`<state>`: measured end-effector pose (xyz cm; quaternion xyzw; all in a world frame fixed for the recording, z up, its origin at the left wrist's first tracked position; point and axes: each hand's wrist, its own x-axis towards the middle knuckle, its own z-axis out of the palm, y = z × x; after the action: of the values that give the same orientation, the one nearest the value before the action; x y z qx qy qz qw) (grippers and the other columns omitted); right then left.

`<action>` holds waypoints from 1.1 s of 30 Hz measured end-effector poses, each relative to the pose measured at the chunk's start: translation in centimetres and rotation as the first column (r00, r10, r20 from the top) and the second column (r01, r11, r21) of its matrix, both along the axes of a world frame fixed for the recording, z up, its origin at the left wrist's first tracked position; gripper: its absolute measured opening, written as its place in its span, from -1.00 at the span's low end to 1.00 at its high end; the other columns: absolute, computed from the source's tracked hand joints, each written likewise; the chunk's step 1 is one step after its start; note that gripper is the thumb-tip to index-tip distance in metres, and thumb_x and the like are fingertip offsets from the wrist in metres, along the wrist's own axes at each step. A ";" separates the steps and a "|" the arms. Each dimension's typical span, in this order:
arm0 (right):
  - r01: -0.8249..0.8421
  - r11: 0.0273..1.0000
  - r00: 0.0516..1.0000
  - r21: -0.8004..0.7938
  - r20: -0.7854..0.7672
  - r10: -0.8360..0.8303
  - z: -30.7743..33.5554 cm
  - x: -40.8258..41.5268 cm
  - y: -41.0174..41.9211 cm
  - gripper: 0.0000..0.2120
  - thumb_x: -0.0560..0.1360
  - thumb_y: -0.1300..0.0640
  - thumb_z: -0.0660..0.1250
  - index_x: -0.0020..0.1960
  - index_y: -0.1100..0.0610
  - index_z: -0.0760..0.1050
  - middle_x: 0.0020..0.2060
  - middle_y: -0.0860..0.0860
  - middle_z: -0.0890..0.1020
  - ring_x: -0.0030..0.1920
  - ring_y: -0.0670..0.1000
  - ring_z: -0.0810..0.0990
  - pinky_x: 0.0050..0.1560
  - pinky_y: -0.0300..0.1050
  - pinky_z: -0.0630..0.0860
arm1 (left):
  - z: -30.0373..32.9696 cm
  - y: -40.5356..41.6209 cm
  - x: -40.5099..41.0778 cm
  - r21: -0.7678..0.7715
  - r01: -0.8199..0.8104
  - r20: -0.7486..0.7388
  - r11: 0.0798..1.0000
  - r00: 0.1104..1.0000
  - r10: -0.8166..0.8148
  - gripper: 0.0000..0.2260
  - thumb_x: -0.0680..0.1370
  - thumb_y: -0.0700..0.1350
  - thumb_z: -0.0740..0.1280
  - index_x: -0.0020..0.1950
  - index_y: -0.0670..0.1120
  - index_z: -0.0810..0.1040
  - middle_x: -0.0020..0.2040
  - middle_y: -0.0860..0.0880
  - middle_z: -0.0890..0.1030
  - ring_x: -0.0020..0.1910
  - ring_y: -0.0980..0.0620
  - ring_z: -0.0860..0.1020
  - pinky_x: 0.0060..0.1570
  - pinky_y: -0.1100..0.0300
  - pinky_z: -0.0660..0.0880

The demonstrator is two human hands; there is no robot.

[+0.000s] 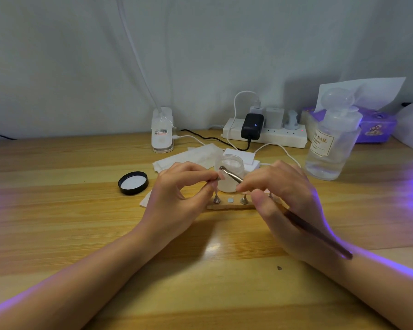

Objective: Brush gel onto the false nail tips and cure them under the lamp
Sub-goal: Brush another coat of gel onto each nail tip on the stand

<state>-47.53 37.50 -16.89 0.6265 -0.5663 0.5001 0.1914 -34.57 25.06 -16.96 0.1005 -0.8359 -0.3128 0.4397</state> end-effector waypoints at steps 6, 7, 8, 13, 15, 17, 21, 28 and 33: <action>0.009 1.000 1.000 0.001 0.003 -0.009 -0.3 -0.4 0.2 -0.62 0.48 0.09 0.09 -0.36 0.19 0.56 -0.44 -0.01 0.56 -0.33 0.03 0.46 -0.16 0.03 0.35 | 0.1 0.1 0.0 0.028 0.010 -0.005 1.000 1.000 -0.010 -0.81 0.43 -0.23 0.41 -0.03 0.02 0.60 -0.15 0.07 0.63 -0.10 0.04 0.57 -0.06 0.07 0.49; 0.007 1.000 1.000 -0.008 0.006 -0.007 -0.2 -0.4 0.3 -0.61 0.48 0.09 0.09 -0.38 0.19 0.55 -0.46 0.00 0.55 -0.34 0.02 0.44 -0.16 0.02 0.34 | 0.2 0.1 0.0 0.035 0.012 -0.006 0.999 1.000 -0.012 -0.81 0.44 -0.25 0.41 -0.03 0.02 0.60 -0.15 0.07 0.63 -0.10 0.05 0.57 -0.07 0.08 0.49; 0.006 1.000 1.000 -0.015 0.007 -0.006 -0.2 -0.4 0.3 -0.62 0.48 0.10 0.09 -0.38 0.19 0.55 -0.45 -0.01 0.55 -0.33 0.00 0.44 -0.16 -0.01 0.33 | 0.2 0.1 0.0 0.042 0.014 -0.004 0.999 1.000 -0.014 -0.79 0.44 -0.26 0.41 -0.03 0.02 0.60 -0.15 0.06 0.63 -0.10 0.05 0.57 -0.07 0.08 0.49; 0.011 1.000 1.000 0.001 -0.019 -0.011 -0.1 -0.1 0.0 -0.68 0.48 0.07 0.12 -0.23 0.18 0.59 -0.32 -0.10 0.57 -0.26 -0.03 0.50 -0.12 -0.03 0.36 | 0.2 0.1 0.0 0.030 0.010 0.010 0.999 1.000 -0.010 -0.78 0.43 -0.26 0.41 -0.02 0.01 0.59 -0.15 0.07 0.63 -0.09 0.05 0.57 -0.07 0.06 0.49; 0.014 1.000 0.999 0.008 -0.033 -0.014 -0.2 -0.1 0.2 -0.68 0.48 0.06 0.13 -0.24 0.18 0.59 -0.34 -0.05 0.59 -0.28 0.02 0.52 -0.13 0.01 0.38 | 0.2 0.1 0.0 0.034 0.006 0.011 0.999 1.000 -0.007 -0.78 0.43 -0.26 0.41 -0.02 0.03 0.59 -0.15 0.08 0.62 -0.09 0.06 0.57 -0.08 0.08 0.49; 0.017 1.000 0.999 0.002 -0.033 -0.017 -0.2 -0.2 0.2 -0.64 0.48 0.06 0.11 -0.30 0.19 0.58 -0.39 -0.02 0.58 -0.32 0.05 0.51 -0.15 0.05 0.36 | 0.2 0.1 0.1 0.042 0.008 0.007 0.999 1.000 -0.008 -0.76 0.43 -0.25 0.40 -0.04 0.07 0.58 -0.14 0.11 0.62 -0.09 0.08 0.57 -0.07 0.14 0.49; 0.011 1.000 1.000 -0.014 -0.016 -0.011 -0.1 -0.3 0.2 -0.61 0.48 0.07 0.09 -0.35 0.21 0.56 -0.43 0.00 0.57 -0.34 0.06 0.49 -0.18 0.07 0.35 | 0.3 0.1 0.1 0.062 0.003 0.008 0.998 1.000 -0.004 -0.75 0.44 -0.26 0.40 -0.05 0.10 0.58 -0.13 0.13 0.62 -0.08 0.11 0.57 -0.06 0.20 0.49; -0.009 0.999 0.999 0.040 -0.052 0.011 0.0 0.0 0.1 -0.68 0.47 0.06 0.14 -0.26 0.17 0.60 -0.35 -0.06 0.60 -0.30 0.00 0.51 -0.12 0.04 0.38 | 0.2 0.0 0.0 0.054 0.001 0.008 0.999 1.000 -0.002 -0.78 0.43 -0.26 0.41 -0.02 0.03 0.60 -0.14 0.10 0.63 -0.09 0.09 0.57 -0.08 0.19 0.49; -0.014 1.000 1.000 0.015 -0.020 0.014 -0.1 -0.3 0.2 -0.64 0.46 0.06 0.12 -0.33 0.20 0.57 -0.43 0.00 0.57 -0.35 0.05 0.51 -0.15 0.07 0.36 | 0.1 -0.1 -0.1 0.074 -0.002 0.002 0.997 1.000 0.002 -0.79 0.44 -0.27 0.40 -0.01 0.00 0.61 -0.11 0.10 0.64 -0.05 0.10 0.58 -0.04 0.28 0.48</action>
<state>-47.86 37.69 -17.02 0.6367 -0.5637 0.4911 0.1891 -34.68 24.92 -16.85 0.1176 -0.8240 -0.3431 0.4353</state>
